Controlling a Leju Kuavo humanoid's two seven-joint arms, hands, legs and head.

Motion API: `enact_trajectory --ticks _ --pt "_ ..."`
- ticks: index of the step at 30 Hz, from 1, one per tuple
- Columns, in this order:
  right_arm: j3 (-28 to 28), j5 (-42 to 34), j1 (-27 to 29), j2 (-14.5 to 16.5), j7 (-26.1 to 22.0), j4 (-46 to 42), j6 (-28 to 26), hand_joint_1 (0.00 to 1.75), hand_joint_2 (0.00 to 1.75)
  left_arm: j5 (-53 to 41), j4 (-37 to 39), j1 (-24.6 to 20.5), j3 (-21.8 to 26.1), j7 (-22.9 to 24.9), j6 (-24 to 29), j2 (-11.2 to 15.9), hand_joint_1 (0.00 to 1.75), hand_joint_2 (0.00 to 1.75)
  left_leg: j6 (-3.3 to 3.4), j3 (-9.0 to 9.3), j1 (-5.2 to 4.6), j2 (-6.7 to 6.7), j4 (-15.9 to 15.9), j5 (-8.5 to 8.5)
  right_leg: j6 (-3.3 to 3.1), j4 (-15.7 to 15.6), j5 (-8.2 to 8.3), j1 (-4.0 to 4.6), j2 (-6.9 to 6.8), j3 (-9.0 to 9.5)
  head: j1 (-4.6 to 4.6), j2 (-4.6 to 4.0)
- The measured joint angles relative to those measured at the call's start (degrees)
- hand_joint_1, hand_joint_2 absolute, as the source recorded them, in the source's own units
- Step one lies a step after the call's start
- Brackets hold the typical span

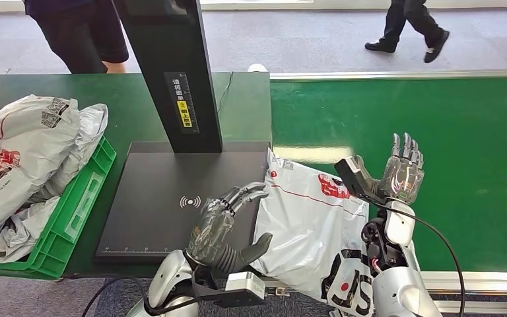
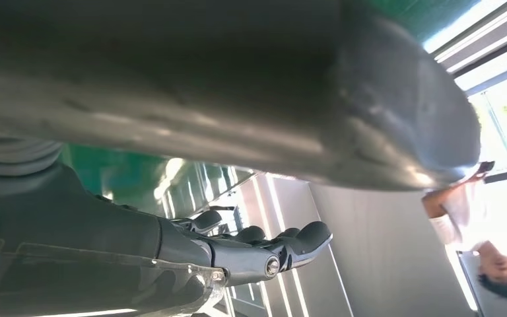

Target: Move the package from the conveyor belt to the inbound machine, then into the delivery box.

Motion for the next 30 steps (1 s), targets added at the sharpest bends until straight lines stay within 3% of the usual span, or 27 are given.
enact_trajectory --ticks 1,5,8,23,30 --pt "-0.03 -0.01 -0.02 0.03 0.0 0.0 0.0 0.0 0.0 -1.43 -0.91 0.41 0.33 2.14 -3.0 0.21 0.0 0.0 0.0 0.0 0.0 -0.01 0.0 0.0 0.0 0.0 0.0 0.0 0.0 0.0 0.0 0.0" --pt "-0.02 -0.02 -0.12 0.21 0.01 0.0 0.01 0.0 0.0 -8.67 -1.85 1.02 0.61 9.28 -16.65 1.29 0.0 0.0 0.01 0.0 0.0 0.01 0.0 0.01 0.0 0.0 0.01 -0.01 0.0 0.01 0.0 0.0" --pt "0.01 -0.03 -0.17 0.36 0.01 -0.02 0.0 0.0 0.0 -12.06 -1.15 0.69 0.26 10.53 -21.35 2.04 0.0 0.0 0.01 0.01 0.0 0.01 0.01 0.01 0.0 0.0 0.01 -0.01 0.0 0.0 0.0 0.0" --pt "1.17 -1.4 -0.5 1.2 -0.96 -0.09 0.0 0.0 0.0 -13.61 11.05 -4.66 -2.26 8.21 -27.44 3.15 0.0 0.0 0.01 -0.01 0.0 0.01 0.01 0.02 0.0 0.0 0.03 0.0 0.01 -0.03 0.01 0.0" --pt "2.34 -1.51 -1.1 1.75 -1.17 -0.09 0.0 0.0 0.0 -14.42 18.71 -8.67 -4.2 7.39 -25.9 2.43 0.0 0.0 0.01 -0.01 0.0 0.01 0.01 0.02 0.01 0.0 0.03 0.0 0.01 -0.03 -0.01 0.0"
